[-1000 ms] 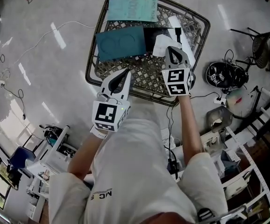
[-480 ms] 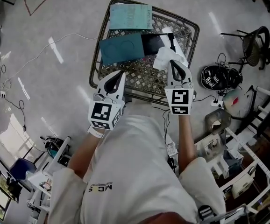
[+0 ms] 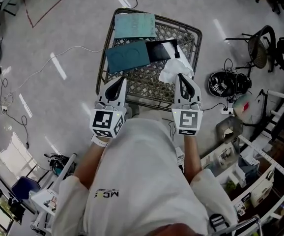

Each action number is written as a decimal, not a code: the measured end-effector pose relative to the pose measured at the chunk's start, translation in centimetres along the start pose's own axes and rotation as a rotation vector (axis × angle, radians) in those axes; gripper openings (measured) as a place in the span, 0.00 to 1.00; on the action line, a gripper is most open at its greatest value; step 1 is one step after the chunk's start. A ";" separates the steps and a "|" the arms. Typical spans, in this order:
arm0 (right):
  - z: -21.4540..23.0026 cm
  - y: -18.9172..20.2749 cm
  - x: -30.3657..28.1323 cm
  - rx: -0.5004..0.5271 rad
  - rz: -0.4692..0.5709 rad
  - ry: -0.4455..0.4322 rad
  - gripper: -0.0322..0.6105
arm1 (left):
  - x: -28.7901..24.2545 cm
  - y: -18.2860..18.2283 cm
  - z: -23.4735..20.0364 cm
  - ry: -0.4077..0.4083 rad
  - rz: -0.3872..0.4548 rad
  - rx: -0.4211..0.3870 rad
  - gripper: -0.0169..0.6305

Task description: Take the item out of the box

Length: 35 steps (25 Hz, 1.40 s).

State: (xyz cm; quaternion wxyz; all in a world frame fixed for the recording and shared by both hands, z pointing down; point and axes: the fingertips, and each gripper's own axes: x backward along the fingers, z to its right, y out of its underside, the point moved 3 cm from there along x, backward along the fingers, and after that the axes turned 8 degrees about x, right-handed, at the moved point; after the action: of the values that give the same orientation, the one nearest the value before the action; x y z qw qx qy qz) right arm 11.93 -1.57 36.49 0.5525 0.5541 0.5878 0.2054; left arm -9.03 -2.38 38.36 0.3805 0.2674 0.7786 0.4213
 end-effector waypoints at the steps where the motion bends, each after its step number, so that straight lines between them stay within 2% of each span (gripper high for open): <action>1: -0.1 -0.1 0.5 -0.010 0.008 0.006 0.08 | 0.4 -0.2 -0.1 -0.003 0.008 -0.001 0.06; 9: -0.1 0.0 4.0 -0.090 0.052 0.096 0.08 | 3.0 -1.8 -2.3 -0.059 0.090 0.005 0.06; 18: 0.5 1.8 5.7 -0.142 0.033 0.155 0.08 | 4.2 -2.4 -1.5 -0.039 0.110 -0.015 0.06; 35: 0.9 2.9 6.4 -0.203 0.038 0.148 0.08 | 3.8 -1.6 0.4 -0.016 0.081 -0.032 0.06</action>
State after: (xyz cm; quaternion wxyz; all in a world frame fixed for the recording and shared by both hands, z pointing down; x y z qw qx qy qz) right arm 15.40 4.62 35.99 0.5569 0.4897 0.5926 0.3145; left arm -11.04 -0.18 35.40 0.3734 0.2962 0.7572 0.4466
